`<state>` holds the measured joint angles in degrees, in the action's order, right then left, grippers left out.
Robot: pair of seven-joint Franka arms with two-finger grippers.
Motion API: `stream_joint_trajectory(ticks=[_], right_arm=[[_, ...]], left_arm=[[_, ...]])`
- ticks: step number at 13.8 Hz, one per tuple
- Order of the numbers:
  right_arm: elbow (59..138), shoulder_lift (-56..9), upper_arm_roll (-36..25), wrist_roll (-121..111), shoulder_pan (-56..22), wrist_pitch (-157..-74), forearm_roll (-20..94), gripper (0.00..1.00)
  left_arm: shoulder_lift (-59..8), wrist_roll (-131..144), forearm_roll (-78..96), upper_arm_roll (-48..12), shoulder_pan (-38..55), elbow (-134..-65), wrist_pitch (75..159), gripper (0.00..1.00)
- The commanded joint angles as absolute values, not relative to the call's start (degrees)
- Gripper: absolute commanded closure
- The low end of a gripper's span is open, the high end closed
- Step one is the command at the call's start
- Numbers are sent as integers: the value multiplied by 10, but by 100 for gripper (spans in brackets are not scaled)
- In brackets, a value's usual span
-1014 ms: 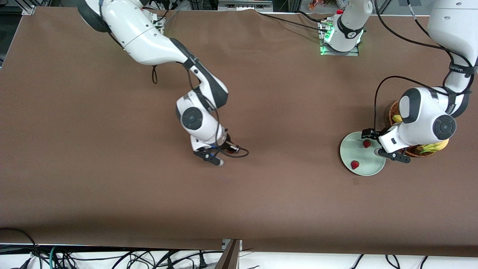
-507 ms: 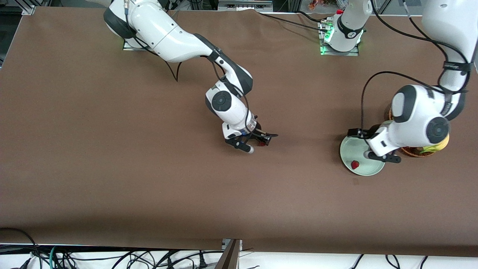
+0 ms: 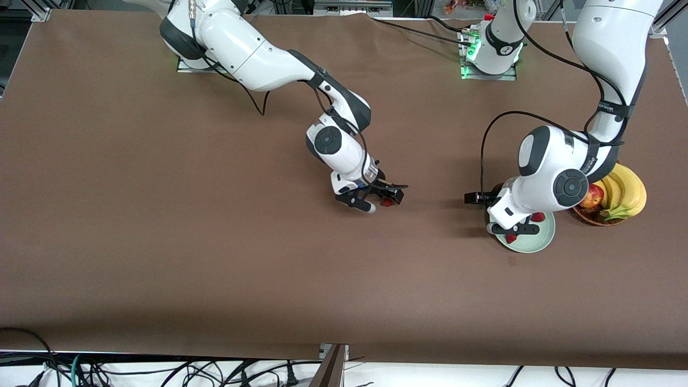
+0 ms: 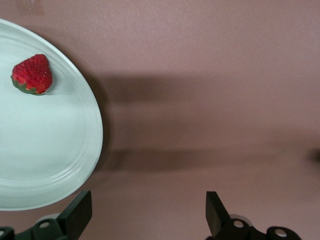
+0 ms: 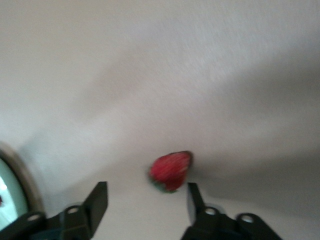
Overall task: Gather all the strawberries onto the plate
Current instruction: 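Carry the third strawberry with the right gripper and set it down mid-table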
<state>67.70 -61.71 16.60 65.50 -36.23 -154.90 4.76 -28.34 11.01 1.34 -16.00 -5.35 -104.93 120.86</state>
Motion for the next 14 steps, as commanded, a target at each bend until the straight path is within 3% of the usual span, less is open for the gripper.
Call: stream_joint_trajectory(ticks=[1,3,8,14], right_arm=[[674,-582,171,643,-328,-1516,43,0],[705,-529,168,581,-289,-1443,44,0],[849,-391,151,434,-170,-1376,44,0],[897,-279,58,104,-68,-1146,46,0]], left_arm=[[-305,154,22,-157,-27,-1018,1206,0],[-322,197,18,-156,-1,-1002,1208,0],[-344,271,13,-156,33,-998,1241,0],[-347,272,13,-156,36,-999,1240,0]])
